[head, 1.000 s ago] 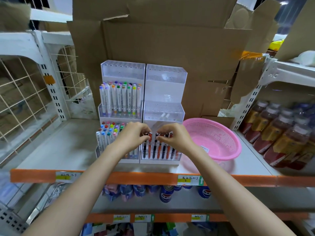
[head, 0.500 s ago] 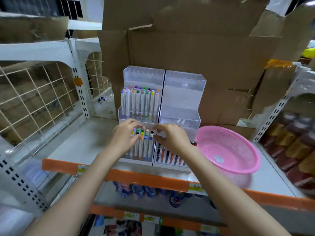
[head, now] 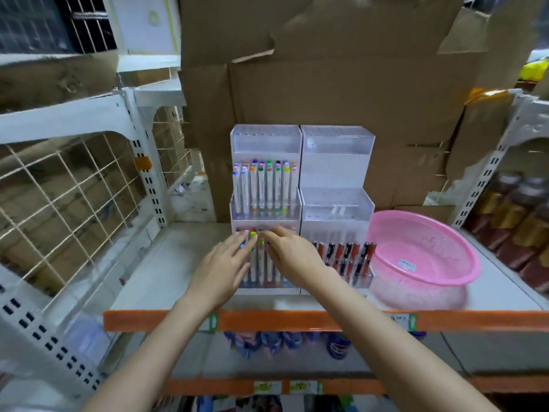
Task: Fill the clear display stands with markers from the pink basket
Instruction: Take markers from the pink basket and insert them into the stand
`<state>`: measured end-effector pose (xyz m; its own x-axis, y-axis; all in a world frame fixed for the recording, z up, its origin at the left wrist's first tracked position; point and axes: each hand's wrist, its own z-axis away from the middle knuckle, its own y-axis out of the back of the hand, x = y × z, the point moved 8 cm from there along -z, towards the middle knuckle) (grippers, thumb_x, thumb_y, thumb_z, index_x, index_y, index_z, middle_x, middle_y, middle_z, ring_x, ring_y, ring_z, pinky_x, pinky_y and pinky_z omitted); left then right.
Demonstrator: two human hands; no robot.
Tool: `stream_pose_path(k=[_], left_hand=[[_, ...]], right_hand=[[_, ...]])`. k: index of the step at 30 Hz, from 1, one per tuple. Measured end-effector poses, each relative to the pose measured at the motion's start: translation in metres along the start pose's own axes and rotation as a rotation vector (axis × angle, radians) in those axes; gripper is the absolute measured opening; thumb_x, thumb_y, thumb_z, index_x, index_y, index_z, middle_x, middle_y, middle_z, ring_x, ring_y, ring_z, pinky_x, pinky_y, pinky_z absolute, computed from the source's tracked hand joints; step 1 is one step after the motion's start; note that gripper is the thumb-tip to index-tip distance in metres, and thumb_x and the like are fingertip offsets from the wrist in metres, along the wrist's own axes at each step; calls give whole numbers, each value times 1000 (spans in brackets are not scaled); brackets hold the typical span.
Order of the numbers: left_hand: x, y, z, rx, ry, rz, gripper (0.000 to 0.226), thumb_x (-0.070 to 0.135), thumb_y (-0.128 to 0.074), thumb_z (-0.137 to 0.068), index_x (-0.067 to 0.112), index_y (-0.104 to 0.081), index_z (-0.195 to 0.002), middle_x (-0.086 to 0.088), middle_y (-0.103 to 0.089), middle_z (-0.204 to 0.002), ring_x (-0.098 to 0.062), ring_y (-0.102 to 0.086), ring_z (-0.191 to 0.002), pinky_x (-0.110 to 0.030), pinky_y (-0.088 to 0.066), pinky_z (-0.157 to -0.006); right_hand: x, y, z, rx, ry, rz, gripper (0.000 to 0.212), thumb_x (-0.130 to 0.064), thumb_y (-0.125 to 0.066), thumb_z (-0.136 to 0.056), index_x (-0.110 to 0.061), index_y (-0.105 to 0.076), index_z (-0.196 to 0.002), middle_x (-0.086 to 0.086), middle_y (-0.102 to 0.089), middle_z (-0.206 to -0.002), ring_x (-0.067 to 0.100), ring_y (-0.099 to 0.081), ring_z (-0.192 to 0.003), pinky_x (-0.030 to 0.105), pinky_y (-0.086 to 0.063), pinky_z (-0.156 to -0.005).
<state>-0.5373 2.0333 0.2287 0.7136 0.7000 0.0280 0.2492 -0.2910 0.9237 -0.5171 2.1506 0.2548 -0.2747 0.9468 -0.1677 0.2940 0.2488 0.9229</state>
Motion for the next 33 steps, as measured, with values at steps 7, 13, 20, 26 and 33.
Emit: stream_pose_path(k=[7,13,20,26,33], left_hand=[[-3,-3,1,10,-9,1,52,35,-50,-87,10,-53,-133,-11,-53,-136,-29,-53,-123,-46,-51,-92],[-1,-1,-14,19,42,25,57,42,-25,-91,16,-54,-133,-9,-51,-140,-27,-50,-127,-48,-43,-99],[-8,-16,-12,-28,101,164,66,49,-3,-89,32,-30,-147,3,-27,-155,-17,-18,-145,-42,-22,-115],[-12,28,-23,131,125,494,57,51,-22,-93,27,-43,-141,0,-47,-143,-15,-40,-134,-37,-35,-109],[-30,86,-84,216,167,261,57,29,-49,-97,31,-26,-148,-3,-14,-159,-22,-11,-146,-42,-17,-117]], right_hand=[[-4,-16,10,69,-77,73,43,-27,-44,-100,-17,-43,-142,9,-47,-144,27,-42,-135,43,-27,-114],[-6,-8,6,146,-159,21,40,-22,-47,-96,-10,-50,-134,12,-52,-136,31,-48,-127,45,-39,-107],[-2,-18,10,135,-207,18,47,-31,-28,-97,-9,-51,-131,12,-53,-135,30,-48,-127,41,-35,-109],[-8,8,-3,138,-215,-43,43,-30,-37,-100,-14,-40,-140,11,-40,-147,29,-38,-135,40,-33,-110],[8,73,-51,341,-217,24,50,-22,-45,-98,-12,-34,-147,14,-33,-152,32,-28,-141,45,-28,-115]])
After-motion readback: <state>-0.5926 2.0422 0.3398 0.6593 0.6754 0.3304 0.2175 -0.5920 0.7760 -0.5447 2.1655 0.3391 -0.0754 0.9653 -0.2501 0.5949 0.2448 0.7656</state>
